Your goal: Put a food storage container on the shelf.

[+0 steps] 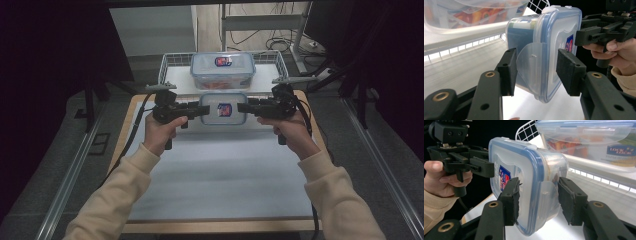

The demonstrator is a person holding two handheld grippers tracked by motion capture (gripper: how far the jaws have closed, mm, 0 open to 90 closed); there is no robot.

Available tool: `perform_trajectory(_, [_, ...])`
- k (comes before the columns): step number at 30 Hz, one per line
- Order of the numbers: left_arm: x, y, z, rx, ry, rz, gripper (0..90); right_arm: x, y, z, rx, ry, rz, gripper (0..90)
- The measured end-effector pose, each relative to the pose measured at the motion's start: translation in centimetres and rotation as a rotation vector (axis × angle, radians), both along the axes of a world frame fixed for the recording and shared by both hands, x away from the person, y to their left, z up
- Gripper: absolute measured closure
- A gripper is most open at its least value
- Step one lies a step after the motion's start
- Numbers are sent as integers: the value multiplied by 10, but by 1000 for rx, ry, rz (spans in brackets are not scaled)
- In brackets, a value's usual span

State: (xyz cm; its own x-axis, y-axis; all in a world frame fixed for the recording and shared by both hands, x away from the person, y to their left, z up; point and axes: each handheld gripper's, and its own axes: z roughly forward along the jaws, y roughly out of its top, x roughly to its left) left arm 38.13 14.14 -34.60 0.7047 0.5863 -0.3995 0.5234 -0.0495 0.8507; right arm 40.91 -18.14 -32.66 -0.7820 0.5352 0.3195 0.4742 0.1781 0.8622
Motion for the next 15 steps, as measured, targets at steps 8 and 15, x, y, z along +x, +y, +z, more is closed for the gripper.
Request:
perform_trajectory(8, [7, 0, 13, 2, -5, 1, 525, 6, 0, 11, 1, -7, -3, 529])
perform_trajectory(15, [21, 2, 39, 3, -33, 0, 525, 19, 1, 37, 4, -25, -2, 528])
